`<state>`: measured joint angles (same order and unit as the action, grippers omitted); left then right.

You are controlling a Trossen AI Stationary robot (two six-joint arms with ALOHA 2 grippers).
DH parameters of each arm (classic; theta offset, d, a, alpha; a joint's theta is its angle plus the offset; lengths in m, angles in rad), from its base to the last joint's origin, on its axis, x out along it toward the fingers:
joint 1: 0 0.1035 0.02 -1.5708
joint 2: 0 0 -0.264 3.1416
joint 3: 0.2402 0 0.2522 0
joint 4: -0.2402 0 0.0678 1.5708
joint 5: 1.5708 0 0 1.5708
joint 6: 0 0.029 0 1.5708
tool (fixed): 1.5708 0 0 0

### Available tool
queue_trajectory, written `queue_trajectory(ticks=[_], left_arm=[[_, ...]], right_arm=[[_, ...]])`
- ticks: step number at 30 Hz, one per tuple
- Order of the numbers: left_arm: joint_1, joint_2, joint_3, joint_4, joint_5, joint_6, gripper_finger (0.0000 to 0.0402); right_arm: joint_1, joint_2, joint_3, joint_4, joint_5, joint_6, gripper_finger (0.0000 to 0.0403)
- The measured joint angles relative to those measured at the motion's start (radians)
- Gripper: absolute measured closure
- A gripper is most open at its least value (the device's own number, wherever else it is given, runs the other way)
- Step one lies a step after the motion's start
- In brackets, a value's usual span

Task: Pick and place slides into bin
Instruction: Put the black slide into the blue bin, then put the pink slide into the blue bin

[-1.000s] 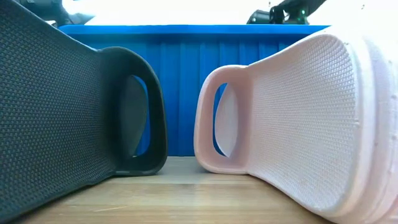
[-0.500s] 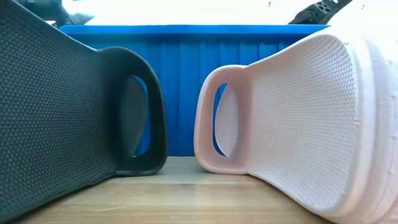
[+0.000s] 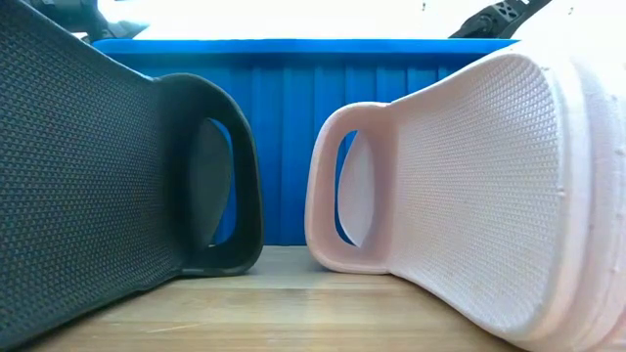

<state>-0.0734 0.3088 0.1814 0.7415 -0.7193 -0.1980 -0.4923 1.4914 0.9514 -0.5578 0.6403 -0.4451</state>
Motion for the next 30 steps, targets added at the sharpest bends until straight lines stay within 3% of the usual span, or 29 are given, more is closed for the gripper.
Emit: queue_trajectory(ticks=[6, 15, 22, 30], left_arm=[[0.0, 0.0, 0.0, 0.0, 0.0, -0.004, 0.0217], [0.0, 0.0, 0.0, 0.0, 0.0, -0.004, 0.0217], [0.0, 0.0, 0.0, 0.0, 0.0, -0.004, 0.0217], [0.0, 0.0, 0.0, 0.001, 0.0, -0.005, 0.0217]], right_arm=[[0.0, 0.0, 0.052, -0.117, -0.023, -0.029, 0.0206], [0.001, 0.0, 0.127, -0.248, -0.106, 0.164, 0.0122], [0.001, 0.001, 0.199, -0.316, -0.135, 0.179, 0.0097], [0.004, 0.001, 0.223, -0.421, -0.23, 0.25, 0.0104]])
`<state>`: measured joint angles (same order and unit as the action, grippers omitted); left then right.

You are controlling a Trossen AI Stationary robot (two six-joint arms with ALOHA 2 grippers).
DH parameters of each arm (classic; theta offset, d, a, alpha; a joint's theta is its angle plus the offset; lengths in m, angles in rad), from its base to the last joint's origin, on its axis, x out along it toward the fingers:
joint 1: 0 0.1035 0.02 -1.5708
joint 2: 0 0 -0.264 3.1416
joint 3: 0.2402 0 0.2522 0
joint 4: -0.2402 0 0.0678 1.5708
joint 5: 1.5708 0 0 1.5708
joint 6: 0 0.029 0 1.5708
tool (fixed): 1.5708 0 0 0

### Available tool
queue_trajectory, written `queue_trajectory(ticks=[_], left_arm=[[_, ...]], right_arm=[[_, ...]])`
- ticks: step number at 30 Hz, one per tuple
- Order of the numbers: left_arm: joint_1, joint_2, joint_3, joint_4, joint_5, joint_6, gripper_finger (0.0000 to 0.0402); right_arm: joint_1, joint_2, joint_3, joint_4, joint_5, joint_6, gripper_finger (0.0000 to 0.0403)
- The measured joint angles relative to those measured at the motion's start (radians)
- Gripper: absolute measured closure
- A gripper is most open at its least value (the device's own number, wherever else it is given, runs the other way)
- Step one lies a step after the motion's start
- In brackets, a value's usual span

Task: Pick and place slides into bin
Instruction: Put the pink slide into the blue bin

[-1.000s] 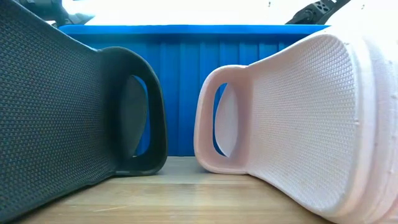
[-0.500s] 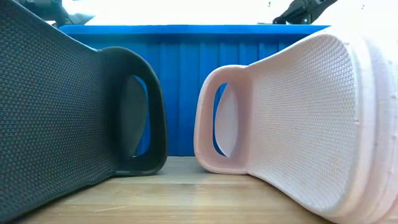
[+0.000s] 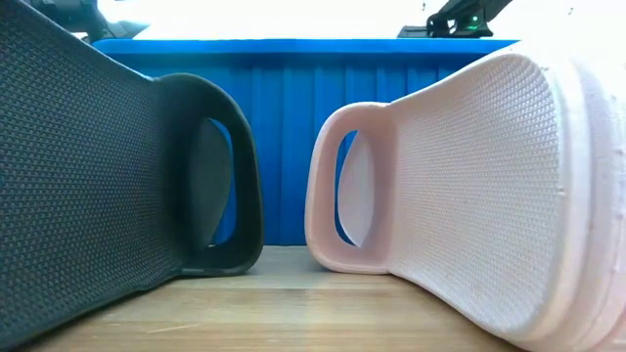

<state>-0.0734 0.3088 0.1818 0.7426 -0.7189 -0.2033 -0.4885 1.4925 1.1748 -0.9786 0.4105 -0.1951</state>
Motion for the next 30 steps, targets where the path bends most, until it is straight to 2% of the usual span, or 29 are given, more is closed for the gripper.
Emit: queue_trajectory(ticks=[8, 11, 16, 21, 23, 27, 30], left_arm=[[0.0, 0.0, 0.0, 0.009, 0.006, -0.003, 0.0217], [0.0, 0.0, 0.0, 0.009, 0.012, -0.018, 0.0217], [0.0, 0.0, 0.0, 0.009, 0.034, -0.12, 0.0217], [0.0, 0.0, 0.0, 0.008, 0.143, -0.134, 0.0217], [0.0, 0.0, 0.0, 0.008, 0.19, -0.143, 0.0217], [0.0, 0.0, 0.0, 0.007, 0.233, -0.217, 0.0217], [0.0, 0.0, 0.0, -0.002, 0.24, -0.235, 0.0217]], right_arm=[[0.032, -0.005, 0.053, -0.121, -0.002, 0.41, 0.0119], [0.075, -0.031, 0.068, -0.11, 0.001, 0.493, 0.0128], [0.199, -0.09, 0.101, -0.061, 0.003, 0.547, 0.0145], [0.412, -0.165, 0.132, 0.064, 0.013, 0.619, 0.0158], [0.543, -0.189, 0.13, 0.153, 0.102, 0.659, 0.0162], [0.82, -0.197, 0.127, 0.24, 0.405, 0.752, 0.0168], [0.985, -0.173, 0.127, 0.258, 0.519, 0.831, 0.017]])
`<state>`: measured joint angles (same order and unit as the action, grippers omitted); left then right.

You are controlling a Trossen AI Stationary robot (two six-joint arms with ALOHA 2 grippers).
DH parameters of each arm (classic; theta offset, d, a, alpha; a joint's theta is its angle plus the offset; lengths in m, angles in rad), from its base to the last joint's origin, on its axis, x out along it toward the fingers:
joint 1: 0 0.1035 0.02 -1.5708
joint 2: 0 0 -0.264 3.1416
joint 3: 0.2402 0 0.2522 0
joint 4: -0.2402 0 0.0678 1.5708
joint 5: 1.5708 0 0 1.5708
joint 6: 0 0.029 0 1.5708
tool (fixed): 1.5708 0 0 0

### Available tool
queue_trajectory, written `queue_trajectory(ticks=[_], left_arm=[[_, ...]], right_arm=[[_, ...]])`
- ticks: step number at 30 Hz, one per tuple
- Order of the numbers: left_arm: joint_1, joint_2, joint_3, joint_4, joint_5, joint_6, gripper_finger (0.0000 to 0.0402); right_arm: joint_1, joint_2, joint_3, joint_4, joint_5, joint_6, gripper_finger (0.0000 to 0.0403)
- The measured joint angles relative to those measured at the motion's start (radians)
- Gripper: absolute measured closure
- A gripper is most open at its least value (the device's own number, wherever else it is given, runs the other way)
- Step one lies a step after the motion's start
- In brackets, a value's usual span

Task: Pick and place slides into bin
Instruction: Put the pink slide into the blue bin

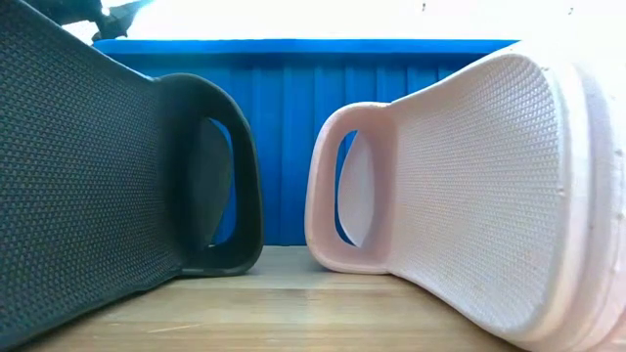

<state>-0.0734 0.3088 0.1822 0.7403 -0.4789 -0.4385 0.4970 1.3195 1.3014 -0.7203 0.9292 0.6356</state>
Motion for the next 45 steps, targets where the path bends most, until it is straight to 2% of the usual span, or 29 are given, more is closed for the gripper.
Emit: queue_trajectory(ticks=[7, 12, 16, 22, 27, 29, 33, 37, 41, 45], left_arm=[[0.0, 0.005, 0.0, -0.003, 0.0, 0.006, 0.0217], [0.0, 0.005, 0.0, -0.018, -0.006, 0.0, 0.0217], [0.0, 0.007, 0.0, -0.019, -0.007, 0.0, 0.0217], [0.0, 0.008, 0.0, -0.038, -0.014, 0.001, 0.0217], [0.0, 0.011, 0.0, -0.047, -0.035, -0.001, 0.0217], [0.0, 0.012, 0.0, -0.046, -0.049, -0.001, 0.0217], [0.0, 0.012, 0.0, -0.045, -0.08, 0.0, 0.0217], [0.0, 0.012, 0.0, -0.045, -0.08, 0.0, 0.0217], [0.0, 0.013, 0.0, -0.046, -0.08, -0.001, 0.0217], [0.0, 0.021, 0.0, -0.047, -0.08, -0.001, 0.0217]], right_arm=[[0.221, 0.136, 0.0, -0.001, -0.017, 0.012, 0.017], [0.29, 0.239, -0.001, -0.003, -0.026, 0.145, 0.017], [0.325, 0.3, -0.001, -0.008, -0.083, 0.244, 0.0173], [0.361, 0.411, -0.002, -0.045, -0.193, 0.266, 0.0181], [0.365, 0.482, -0.002, -0.101, -0.203, 0.486, 0.0186], [0.364, 0.508, -0.002, -0.121, -0.201, 0.517, 0.0188], [0.364, 0.564, -0.002, -0.129, -0.194, 0.519, 0.0188], [0.36, 0.613, -0.002, -0.132, -0.142, 0.52, 0.0188], [0.358, 0.626, -0.002, -0.135, -0.059, 0.523, 0.0188], [0.348, 0.628, -0.002, -0.136, -0.058, 0.508, 0.0188]])
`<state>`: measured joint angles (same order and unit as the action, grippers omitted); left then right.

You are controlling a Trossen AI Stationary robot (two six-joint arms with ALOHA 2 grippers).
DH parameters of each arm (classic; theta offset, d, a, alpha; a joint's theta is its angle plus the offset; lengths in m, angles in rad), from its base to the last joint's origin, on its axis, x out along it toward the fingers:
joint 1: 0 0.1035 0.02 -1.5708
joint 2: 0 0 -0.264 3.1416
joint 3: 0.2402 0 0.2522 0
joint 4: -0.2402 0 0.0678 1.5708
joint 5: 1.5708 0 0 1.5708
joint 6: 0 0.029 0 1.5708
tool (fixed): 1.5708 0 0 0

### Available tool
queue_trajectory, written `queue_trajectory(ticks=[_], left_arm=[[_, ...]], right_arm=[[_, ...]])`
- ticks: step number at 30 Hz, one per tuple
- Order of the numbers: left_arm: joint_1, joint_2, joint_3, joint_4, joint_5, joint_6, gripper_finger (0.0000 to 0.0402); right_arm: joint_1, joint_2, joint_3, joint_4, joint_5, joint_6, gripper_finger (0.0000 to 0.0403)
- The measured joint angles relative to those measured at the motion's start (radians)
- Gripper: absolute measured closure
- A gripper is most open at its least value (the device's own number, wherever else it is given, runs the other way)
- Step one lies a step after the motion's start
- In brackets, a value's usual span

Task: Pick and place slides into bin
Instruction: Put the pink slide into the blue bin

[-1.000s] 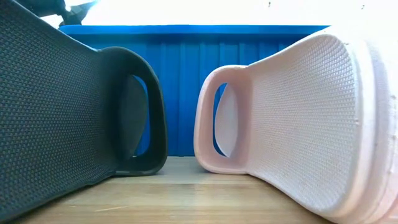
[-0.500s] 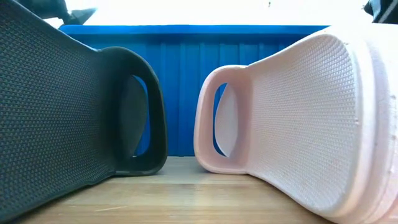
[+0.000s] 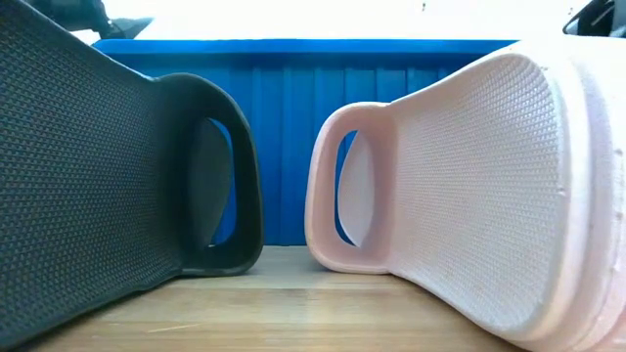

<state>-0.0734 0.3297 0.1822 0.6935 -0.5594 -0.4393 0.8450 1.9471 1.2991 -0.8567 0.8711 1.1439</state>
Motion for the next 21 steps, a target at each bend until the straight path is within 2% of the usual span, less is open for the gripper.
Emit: queue_trajectory(ticks=[11, 15, 21], left_arm=[[0.0, 0.046, 0.0, 0.001, 0.0, -0.001, 0.0217], [0.0, 0.055, 0.0, 0.002, 0.0, -0.002, 0.0217], [0.0, 0.074, 0.0, 0.002, 0.0, -0.002, 0.0217]], right_arm=[[-0.059, -0.001, -0.011, -0.001, -0.016, -0.071, 0.0198], [-0.07, -0.001, -0.013, -0.003, -0.022, -0.087, 0.024], [-0.068, -0.001, -0.019, -0.003, -0.044, -0.109, 0.0335]])
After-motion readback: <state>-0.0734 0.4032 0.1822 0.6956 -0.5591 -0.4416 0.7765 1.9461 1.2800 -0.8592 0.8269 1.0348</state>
